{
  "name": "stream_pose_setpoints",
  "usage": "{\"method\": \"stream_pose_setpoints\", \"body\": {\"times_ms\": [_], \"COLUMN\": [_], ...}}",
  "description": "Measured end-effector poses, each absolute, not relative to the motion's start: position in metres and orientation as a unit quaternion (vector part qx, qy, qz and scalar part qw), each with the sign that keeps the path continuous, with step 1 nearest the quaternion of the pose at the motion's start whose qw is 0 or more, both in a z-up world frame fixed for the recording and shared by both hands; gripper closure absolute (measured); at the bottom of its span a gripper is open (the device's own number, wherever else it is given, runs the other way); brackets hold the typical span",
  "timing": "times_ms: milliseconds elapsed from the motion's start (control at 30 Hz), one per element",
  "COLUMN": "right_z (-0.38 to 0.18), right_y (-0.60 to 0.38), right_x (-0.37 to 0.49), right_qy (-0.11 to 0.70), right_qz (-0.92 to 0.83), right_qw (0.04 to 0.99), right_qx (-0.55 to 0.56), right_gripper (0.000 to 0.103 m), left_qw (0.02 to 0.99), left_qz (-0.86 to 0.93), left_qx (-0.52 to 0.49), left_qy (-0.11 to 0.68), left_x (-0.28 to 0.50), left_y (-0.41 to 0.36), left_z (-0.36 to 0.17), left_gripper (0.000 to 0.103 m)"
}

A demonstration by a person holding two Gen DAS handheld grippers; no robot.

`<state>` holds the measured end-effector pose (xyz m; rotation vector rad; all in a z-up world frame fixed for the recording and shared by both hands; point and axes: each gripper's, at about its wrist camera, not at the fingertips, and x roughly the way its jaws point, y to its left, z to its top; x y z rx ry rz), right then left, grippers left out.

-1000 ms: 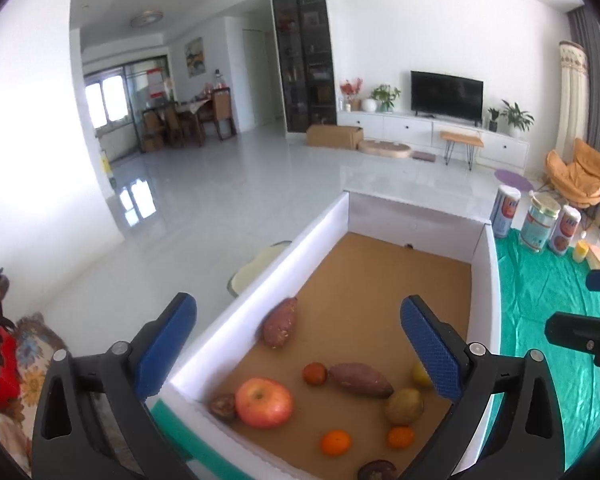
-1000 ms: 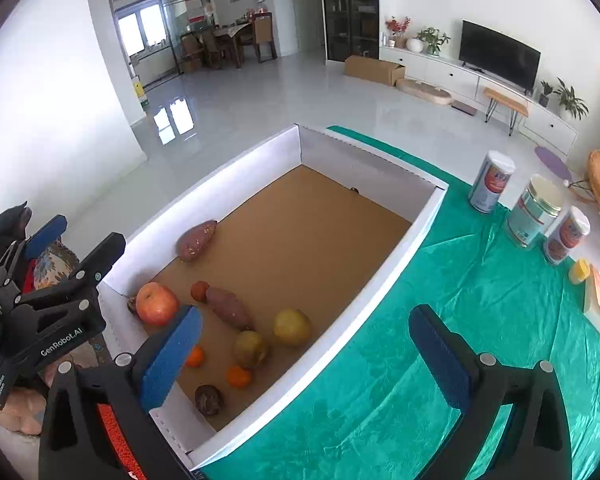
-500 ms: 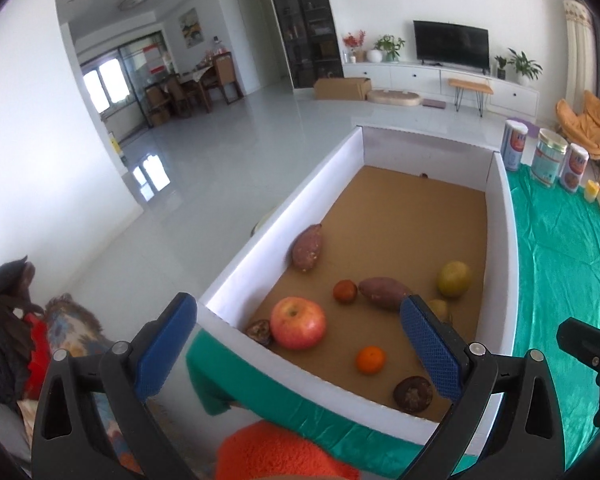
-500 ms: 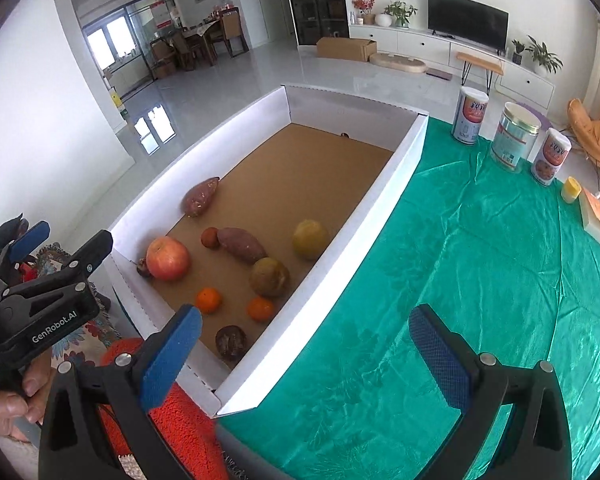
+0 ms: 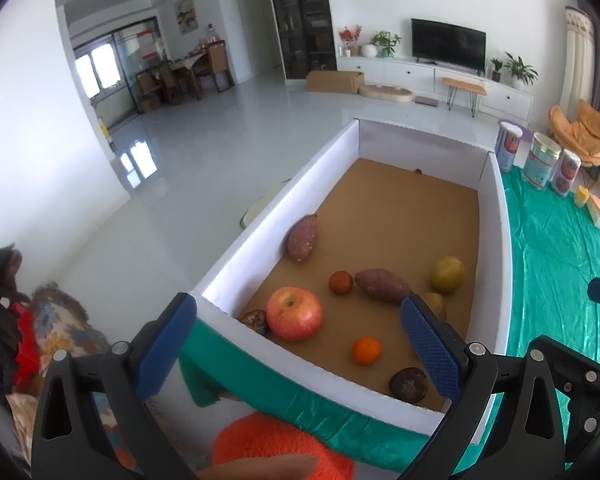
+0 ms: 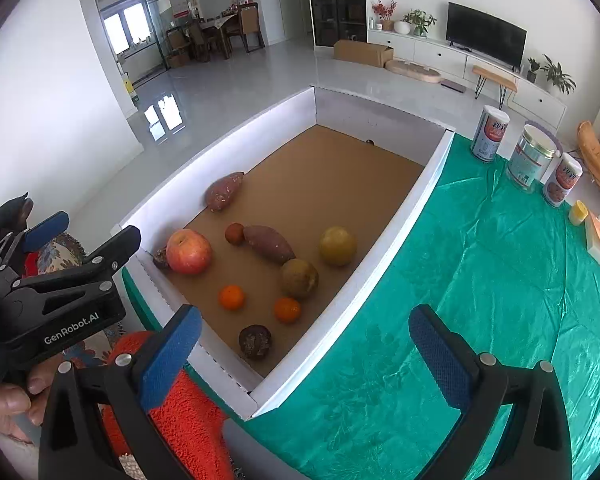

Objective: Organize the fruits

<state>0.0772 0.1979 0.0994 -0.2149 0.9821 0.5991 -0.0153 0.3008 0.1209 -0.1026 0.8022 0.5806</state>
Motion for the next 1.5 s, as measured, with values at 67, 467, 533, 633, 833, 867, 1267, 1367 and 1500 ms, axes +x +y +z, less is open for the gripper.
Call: {"method": "stream_pose_setpoints", "body": {"times_ms": [67, 467, 533, 633, 833, 867, 1267, 1367, 1500], "right_z": [0.100, 0.114, 0.115, 0.115, 0.114, 0.113, 0.115, 0.114, 0.113], "right_y": [0.203, 0.224, 0.226, 0.229, 0.232, 0.232, 0.233, 0.234, 0.234], "right_x": [0.076, 0.064, 0.063, 0.062, 0.062, 0.062, 0.061, 0.062, 0.063], "right_qy": [0.467, 0.449, 0.444, 0.441, 0.436, 0.436, 0.430, 0.432, 0.433], "right_qz": [0.283, 0.270, 0.267, 0.266, 0.259, 0.258, 0.249, 0.248, 0.246], "right_qw": [0.830, 0.842, 0.845, 0.846, 0.850, 0.850, 0.854, 0.854, 0.854], "right_qx": [-0.109, -0.130, -0.131, -0.135, -0.144, -0.145, -0.153, -0.154, -0.153], "right_gripper": [0.000, 0.000, 0.000, 0.000, 0.000, 0.000, 0.000, 0.000, 0.000], "left_qw": [0.876, 0.866, 0.865, 0.865, 0.865, 0.865, 0.865, 0.865, 0.865], "left_qz": [0.276, 0.249, 0.256, 0.260, 0.257, 0.257, 0.259, 0.259, 0.258], "left_qx": [-0.055, -0.095, -0.091, -0.084, -0.078, -0.079, -0.077, -0.076, -0.077], "left_qy": [0.393, 0.422, 0.422, 0.422, 0.423, 0.424, 0.422, 0.423, 0.423], "left_x": [-0.015, -0.024, -0.024, -0.023, -0.020, -0.020, -0.021, -0.021, -0.020], "left_y": [0.304, 0.327, 0.328, 0.328, 0.326, 0.327, 0.328, 0.327, 0.327], "left_z": [0.120, 0.124, 0.122, 0.120, 0.119, 0.118, 0.118, 0.117, 0.117], "left_gripper": [0.001, 0.001, 0.001, 0.001, 0.001, 0.001, 0.001, 0.001, 0.001]}}
